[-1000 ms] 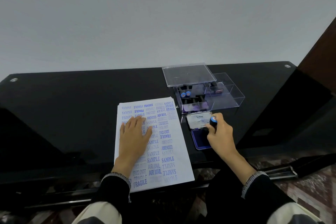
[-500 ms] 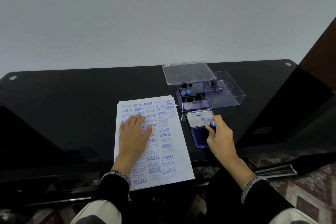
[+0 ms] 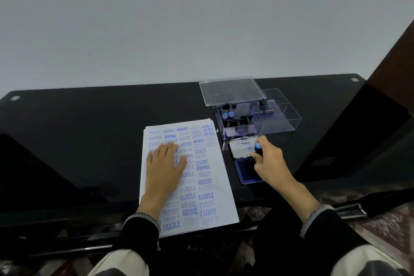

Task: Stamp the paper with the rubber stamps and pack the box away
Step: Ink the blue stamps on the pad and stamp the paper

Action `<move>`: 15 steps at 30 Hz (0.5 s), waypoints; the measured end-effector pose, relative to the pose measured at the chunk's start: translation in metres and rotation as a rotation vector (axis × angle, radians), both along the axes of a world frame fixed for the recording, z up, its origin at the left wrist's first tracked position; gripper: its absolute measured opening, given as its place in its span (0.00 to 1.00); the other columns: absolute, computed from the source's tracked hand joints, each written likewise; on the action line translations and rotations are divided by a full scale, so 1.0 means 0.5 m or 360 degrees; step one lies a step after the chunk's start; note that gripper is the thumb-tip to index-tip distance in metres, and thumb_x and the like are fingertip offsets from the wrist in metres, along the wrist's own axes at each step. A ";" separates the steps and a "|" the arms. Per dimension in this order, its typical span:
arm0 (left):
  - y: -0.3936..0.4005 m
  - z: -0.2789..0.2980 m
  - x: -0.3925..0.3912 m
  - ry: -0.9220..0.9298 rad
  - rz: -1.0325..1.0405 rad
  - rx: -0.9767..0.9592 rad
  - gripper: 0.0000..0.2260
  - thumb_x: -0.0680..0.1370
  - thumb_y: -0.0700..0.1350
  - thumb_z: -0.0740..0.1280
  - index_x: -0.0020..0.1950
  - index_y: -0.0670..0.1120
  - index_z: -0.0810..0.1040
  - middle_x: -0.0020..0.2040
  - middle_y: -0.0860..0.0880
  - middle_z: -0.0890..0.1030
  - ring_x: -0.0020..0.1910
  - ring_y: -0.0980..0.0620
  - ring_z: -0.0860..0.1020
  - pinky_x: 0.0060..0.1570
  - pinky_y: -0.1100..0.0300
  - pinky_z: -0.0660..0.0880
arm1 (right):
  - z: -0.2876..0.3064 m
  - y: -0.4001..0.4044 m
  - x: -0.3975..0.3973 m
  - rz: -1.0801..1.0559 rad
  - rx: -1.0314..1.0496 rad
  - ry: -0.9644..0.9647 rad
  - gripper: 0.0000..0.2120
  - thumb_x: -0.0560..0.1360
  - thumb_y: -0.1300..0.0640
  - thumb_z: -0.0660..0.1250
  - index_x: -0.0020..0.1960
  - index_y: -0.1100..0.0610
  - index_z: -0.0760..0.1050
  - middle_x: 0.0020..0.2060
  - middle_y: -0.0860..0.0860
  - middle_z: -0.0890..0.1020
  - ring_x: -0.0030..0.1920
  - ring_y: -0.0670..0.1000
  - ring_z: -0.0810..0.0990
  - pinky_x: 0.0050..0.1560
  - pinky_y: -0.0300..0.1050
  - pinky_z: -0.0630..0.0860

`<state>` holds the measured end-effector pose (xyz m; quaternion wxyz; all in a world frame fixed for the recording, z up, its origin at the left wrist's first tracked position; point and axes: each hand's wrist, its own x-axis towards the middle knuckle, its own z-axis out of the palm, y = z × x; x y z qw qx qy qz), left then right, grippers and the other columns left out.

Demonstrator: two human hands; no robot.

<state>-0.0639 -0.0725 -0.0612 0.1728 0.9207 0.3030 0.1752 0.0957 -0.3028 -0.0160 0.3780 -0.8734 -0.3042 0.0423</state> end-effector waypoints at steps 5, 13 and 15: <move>0.000 -0.001 0.000 0.0018 0.0005 -0.0003 0.21 0.80 0.57 0.57 0.70 0.50 0.68 0.72 0.52 0.68 0.74 0.50 0.62 0.75 0.48 0.52 | -0.040 -0.014 -0.029 -0.0131 0.0176 -0.0244 0.17 0.73 0.72 0.65 0.43 0.54 0.61 0.36 0.48 0.71 0.37 0.49 0.75 0.36 0.35 0.74; 0.000 -0.001 0.002 0.0011 0.0008 0.0002 0.20 0.80 0.57 0.58 0.70 0.50 0.69 0.72 0.52 0.69 0.73 0.50 0.62 0.75 0.49 0.52 | -0.012 -0.008 -0.015 -0.0006 -0.0057 -0.0154 0.17 0.73 0.72 0.62 0.43 0.53 0.59 0.41 0.50 0.73 0.41 0.48 0.76 0.36 0.48 0.74; 0.001 -0.002 0.001 0.0007 0.0007 0.0002 0.20 0.80 0.57 0.58 0.69 0.50 0.69 0.71 0.52 0.69 0.73 0.50 0.62 0.75 0.48 0.52 | 0.010 0.000 0.004 0.0086 -0.0225 0.0013 0.15 0.73 0.71 0.61 0.43 0.54 0.59 0.43 0.52 0.74 0.43 0.48 0.76 0.37 0.51 0.75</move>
